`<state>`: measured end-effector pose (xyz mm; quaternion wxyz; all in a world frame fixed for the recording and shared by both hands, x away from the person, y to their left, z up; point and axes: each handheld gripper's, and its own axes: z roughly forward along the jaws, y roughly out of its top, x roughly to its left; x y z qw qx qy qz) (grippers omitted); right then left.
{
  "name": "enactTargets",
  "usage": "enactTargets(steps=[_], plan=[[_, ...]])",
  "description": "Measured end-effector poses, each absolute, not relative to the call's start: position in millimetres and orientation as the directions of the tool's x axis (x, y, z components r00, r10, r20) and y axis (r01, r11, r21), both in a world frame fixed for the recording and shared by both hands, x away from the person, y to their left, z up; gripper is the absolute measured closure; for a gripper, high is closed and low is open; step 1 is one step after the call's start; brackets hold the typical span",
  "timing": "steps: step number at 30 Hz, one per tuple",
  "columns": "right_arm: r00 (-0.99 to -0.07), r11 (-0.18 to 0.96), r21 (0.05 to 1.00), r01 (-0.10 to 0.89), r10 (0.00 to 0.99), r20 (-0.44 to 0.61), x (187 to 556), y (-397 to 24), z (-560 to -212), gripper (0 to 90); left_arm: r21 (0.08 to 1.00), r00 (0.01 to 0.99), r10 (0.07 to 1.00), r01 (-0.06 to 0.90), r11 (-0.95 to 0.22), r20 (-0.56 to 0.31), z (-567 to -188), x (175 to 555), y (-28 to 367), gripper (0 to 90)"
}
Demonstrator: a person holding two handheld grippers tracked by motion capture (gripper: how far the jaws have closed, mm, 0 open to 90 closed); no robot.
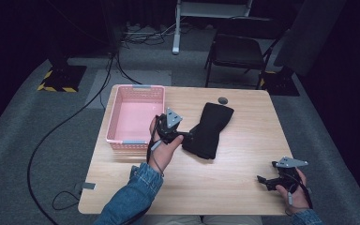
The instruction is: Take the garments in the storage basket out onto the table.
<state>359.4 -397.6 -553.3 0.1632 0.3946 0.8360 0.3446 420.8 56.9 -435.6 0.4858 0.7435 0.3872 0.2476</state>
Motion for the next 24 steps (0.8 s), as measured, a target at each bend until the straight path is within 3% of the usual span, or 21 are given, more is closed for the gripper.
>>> enactTargets(steps=[24], plan=[[-0.633, 0.449, 0.705, 0.549, 0.774, -0.001, 359.1, -397.5, -553.3, 0.0, 0.909, 0.574, 0.819, 0.335, -0.248, 0.012, -448.8, 396.7, 103.9, 0.0]])
